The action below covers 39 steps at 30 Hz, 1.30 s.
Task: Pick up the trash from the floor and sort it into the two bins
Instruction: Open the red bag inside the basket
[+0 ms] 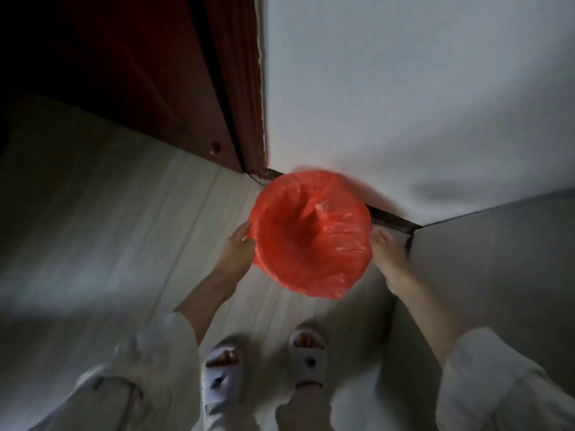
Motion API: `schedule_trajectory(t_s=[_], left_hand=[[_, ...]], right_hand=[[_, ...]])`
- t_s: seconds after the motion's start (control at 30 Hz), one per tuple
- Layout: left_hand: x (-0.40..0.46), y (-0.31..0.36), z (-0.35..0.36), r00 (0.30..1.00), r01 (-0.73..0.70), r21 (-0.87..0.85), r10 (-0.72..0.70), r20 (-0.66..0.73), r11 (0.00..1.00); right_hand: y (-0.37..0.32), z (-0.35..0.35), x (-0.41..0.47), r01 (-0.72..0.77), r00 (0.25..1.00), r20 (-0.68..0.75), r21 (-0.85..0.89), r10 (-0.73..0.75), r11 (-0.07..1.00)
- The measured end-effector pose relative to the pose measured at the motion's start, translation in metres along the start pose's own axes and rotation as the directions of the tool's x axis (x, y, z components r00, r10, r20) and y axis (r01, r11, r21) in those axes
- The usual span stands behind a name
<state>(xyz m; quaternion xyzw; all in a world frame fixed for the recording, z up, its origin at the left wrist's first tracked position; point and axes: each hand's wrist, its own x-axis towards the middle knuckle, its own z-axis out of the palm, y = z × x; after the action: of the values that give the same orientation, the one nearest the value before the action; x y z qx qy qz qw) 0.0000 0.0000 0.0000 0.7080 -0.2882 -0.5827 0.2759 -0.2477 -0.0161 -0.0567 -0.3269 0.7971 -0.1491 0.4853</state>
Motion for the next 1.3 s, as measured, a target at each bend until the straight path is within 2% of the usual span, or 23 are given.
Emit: schedule_trajectory(t_s=[0.1,0.23,0.37,0.47,0.53,0.63,0.73,0.83,0.9,1.0,1.07,1.13,1.2,1.3], left_hand=[[0.05,-0.036,0.023,0.994,0.099,-0.002,-0.099,-0.041,0.995],[0.095,-0.078,0.035,0.972,0.232,-0.02,-0.232,0.035,0.972],[0.104,-0.074,0.032,0.947,0.321,-0.072,-0.318,0.055,0.944],[0.093,-0.06,0.03,0.928,0.372,-0.115,-0.365,0.076,0.921],[0.075,-0.045,0.031,0.924,0.377,-0.136,-0.363,0.118,0.916],[0.046,-0.039,0.03,0.908,0.404,-0.064,-0.392,0.15,0.912],[0.044,-0.047,0.022,0.935,0.349,0.047,-0.351,0.041,0.936],[0.059,-0.056,0.036,0.99,0.136,0.262,-0.124,-0.063,0.955],[0.065,-0.068,0.057,0.994,0.086,0.378,-0.055,-0.092,0.922],[0.072,-0.081,0.062,0.974,0.093,0.383,-0.005,-0.225,0.919],[0.082,-0.092,0.055,0.954,0.145,0.357,-0.034,-0.299,0.923],[0.093,-0.101,0.048,0.935,0.219,0.339,-0.098,-0.34,0.915],[0.098,-0.108,0.043,0.922,0.286,0.31,-0.172,-0.346,0.907],[0.101,-0.108,0.035,0.908,0.341,0.173,-0.277,-0.314,0.924]], right_hand=[[0.008,0.012,0.051,0.039,0.997,-0.053,-0.149,-0.047,0.988],[0.023,0.023,0.09,0.025,0.998,-0.042,-0.237,-0.036,0.971],[0.029,0.023,0.102,-0.1,0.994,0.026,-0.103,0.104,0.99],[0.019,0.016,0.092,-0.337,0.93,0.198,0.122,0.31,0.934],[0.011,0.02,0.077,-0.37,0.91,0.253,0.134,0.329,0.919],[-0.001,0.034,0.047,-0.28,0.952,0.125,-0.002,0.278,0.96],[-0.007,0.039,0.045,-0.048,0.996,0.063,-0.196,0.061,0.98],[-0.007,0.035,0.057,0.193,0.979,-0.007,-0.284,-0.204,0.939],[0.01,0.032,0.068,0.235,0.966,-0.027,-0.326,-0.257,0.916],[0.031,0.026,0.083,0.223,0.962,-0.05,-0.431,-0.27,0.874],[0.041,0.023,0.093,0.182,0.973,-0.053,-0.417,-0.224,0.89],[0.049,0.02,0.1,0.075,0.997,0.01,-0.324,-0.076,0.943],[0.055,0.021,0.103,-0.034,0.993,0.108,-0.175,0.054,0.984],[0.05,0.028,0.101,-0.083,0.987,0.128,-0.102,0.096,0.991]])
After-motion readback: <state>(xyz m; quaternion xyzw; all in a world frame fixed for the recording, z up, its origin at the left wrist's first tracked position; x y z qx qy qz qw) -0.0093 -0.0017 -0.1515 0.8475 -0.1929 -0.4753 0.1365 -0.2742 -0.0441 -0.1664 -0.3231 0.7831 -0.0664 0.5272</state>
